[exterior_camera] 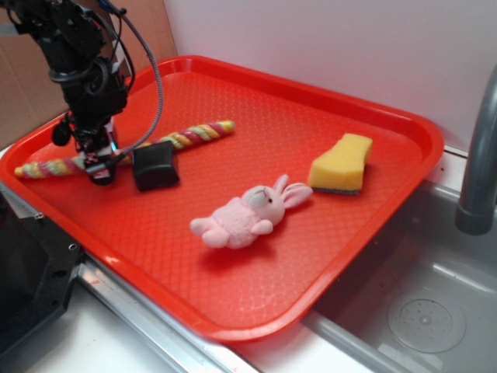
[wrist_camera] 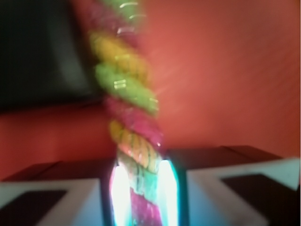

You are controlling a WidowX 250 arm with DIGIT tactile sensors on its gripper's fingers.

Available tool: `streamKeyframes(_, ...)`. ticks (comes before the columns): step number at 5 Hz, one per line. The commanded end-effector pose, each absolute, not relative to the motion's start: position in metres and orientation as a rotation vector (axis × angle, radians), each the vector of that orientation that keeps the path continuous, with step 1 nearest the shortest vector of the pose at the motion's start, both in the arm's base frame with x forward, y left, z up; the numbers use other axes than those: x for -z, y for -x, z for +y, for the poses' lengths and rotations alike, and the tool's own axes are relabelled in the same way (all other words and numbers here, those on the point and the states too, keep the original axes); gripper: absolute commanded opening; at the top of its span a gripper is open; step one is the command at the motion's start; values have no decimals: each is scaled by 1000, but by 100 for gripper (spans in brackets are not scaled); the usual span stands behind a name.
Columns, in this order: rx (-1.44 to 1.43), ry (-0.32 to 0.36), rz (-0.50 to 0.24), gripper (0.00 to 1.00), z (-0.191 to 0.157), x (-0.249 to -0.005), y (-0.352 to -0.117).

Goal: Grab the multicolored rope.

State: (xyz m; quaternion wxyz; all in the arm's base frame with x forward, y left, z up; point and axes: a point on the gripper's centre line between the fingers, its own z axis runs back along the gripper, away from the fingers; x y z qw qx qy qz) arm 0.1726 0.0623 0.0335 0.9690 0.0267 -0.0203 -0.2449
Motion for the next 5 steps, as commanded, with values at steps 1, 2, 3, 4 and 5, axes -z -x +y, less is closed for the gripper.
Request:
streamKeyframes(1, 167, -13, -15, 0, 34, -118, -193)
streamKeyframes(2, 18, 14, -46, 0, 14, -155, -195)
streamKeyframes(3, -81, 46, -43, 0, 4, -177, -201)
streamKeyframes(4, -110, 1, -70, 0, -1, -186, -204)
streamKeyframes(5, -132, 62, -69, 0, 17, -178, -203)
